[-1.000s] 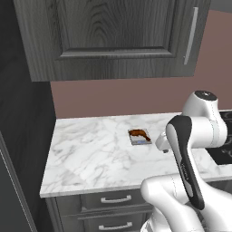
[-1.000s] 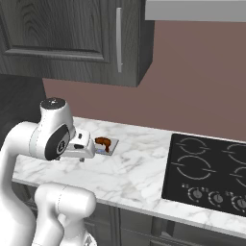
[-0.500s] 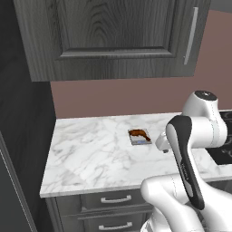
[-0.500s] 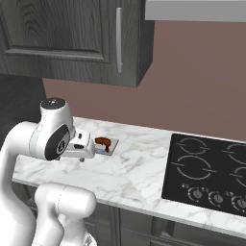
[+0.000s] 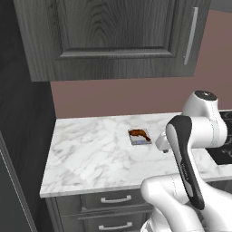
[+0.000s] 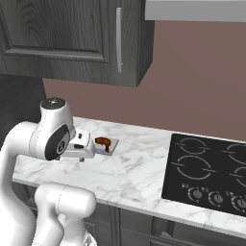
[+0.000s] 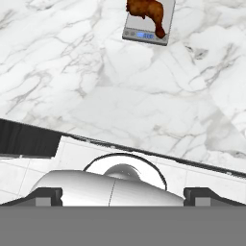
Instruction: Take the chicken drumstick from the fridge and place it on the digital scale on the counter by the fridge. Wait a few seconds for a reading, then move it to the plate on the dining counter.
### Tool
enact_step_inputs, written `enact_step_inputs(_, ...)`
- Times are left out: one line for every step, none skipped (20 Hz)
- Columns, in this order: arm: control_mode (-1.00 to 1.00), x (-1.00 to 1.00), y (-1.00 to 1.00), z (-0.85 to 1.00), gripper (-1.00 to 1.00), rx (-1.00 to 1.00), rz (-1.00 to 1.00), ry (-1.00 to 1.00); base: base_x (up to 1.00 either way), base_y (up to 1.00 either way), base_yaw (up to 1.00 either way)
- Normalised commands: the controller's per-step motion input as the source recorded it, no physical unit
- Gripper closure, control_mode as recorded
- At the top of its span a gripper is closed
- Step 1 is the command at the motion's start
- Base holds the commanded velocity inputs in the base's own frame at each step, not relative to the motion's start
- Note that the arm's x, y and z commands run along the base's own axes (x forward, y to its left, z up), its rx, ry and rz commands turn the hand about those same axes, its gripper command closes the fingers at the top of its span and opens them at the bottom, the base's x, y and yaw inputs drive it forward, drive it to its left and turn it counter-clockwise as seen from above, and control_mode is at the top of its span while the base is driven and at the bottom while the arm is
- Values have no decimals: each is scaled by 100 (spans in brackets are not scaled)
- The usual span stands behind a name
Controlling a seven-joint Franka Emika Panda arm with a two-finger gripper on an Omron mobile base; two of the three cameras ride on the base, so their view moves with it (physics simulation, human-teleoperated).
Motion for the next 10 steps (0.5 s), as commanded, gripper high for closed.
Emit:
enact_step_inputs(-100, 0, 0, 0, -100, 0, 0, 0, 0, 0, 0)
enact_step_inputs(-100, 0, 0, 0, -100, 0, 0, 0, 0, 0, 0)
enact_step_inputs(-100, 0, 0, 0, -100, 0, 0, 0, 0, 0, 0)
enact_step_inputs(-100, 0, 0, 0, -100, 0, 0, 0, 0, 0, 0)
enact_step_inputs(-100, 0, 0, 0, -100, 0, 0, 0, 0, 0, 0)
enact_step_inputs(-100, 0, 0, 0, -100, 0, 0, 0, 0, 0, 0)
enact_step_inputs(-100, 0, 0, 0, -100, 0, 0, 0, 0, 0, 0)
enact_step_inputs(-100, 0, 0, 0, -100, 0, 0, 0, 0, 0, 0)
enact_step_inputs(-100, 22, 0, 0, -100, 0, 0, 0, 0, 0, 0)
enact_step_inputs(-100, 48, 0, -9, -100, 0, 0, 0, 0, 0, 0)
